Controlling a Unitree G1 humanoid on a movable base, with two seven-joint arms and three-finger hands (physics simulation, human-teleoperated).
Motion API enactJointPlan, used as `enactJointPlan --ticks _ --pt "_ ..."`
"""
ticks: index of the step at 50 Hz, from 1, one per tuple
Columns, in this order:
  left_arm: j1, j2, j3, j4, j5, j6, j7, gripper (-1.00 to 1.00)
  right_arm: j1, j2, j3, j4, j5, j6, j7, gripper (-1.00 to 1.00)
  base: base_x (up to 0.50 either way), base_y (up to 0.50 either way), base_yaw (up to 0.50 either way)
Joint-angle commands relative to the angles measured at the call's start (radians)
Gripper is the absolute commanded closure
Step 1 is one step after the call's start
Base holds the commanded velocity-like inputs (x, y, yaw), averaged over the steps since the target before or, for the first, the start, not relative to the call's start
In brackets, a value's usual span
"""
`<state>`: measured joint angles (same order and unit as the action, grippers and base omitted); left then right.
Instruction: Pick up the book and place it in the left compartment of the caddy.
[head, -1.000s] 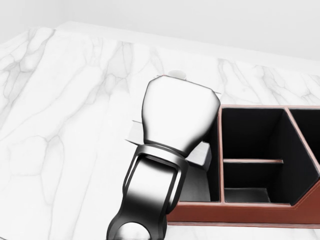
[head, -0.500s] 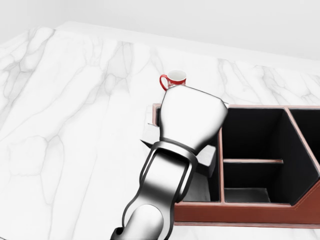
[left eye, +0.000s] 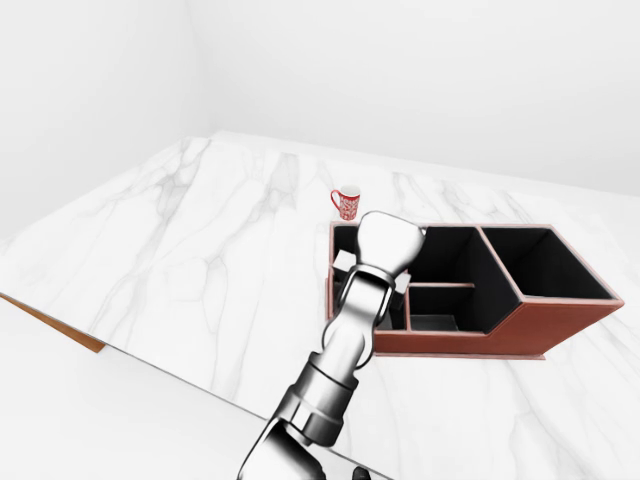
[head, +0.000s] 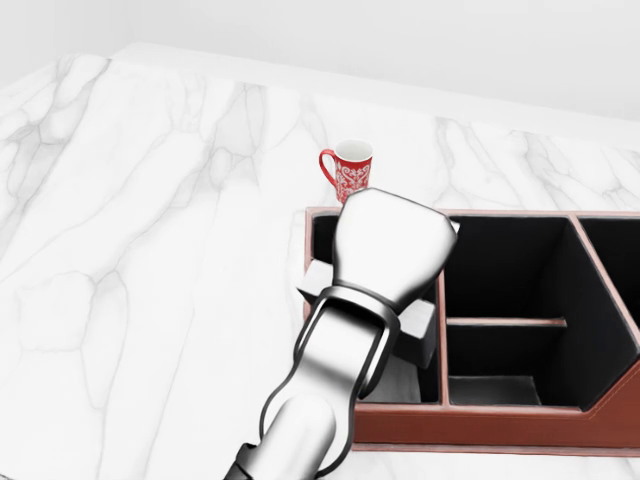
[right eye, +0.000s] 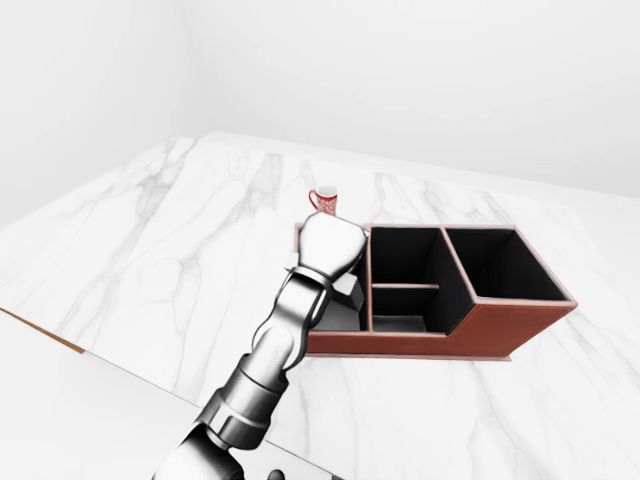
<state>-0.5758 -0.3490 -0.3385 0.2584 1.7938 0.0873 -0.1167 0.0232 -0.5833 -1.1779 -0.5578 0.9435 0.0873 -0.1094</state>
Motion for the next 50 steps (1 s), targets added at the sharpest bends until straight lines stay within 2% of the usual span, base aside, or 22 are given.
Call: enactJointPlan --ticks 1,34,41,50 --pt "-0.021 0.0 0.003 0.075 -0.012 0.0 0.062 1.0 -0.001 0.0 0.001 -0.001 -0.002 0.0 0.0 -1.0 0.0 0.0 0.0" --pt "-0.077 0.0 0.022 0.328 -0.004 0.0 0.182 1.0 0.0 -0.004 -0.005 -0.005 0.005 0.0 -0.001 -1.0 0.0 0.0 0.0" --pt "-0.079 0.0 0.021 0.34 0.001 0.0 0.188 1.0 -0.002 -0.001 0.002 -0.001 -0.003 0.0 0.002 -1.0 0.0 0.0 0.0" --pt "-0.106 0.0 0.05 0.458 -0.063 0.0 0.272 1.0 0.001 0.002 0.001 -0.01 -0.004 0.0 0.008 -1.0 0.0 0.0 0.0"
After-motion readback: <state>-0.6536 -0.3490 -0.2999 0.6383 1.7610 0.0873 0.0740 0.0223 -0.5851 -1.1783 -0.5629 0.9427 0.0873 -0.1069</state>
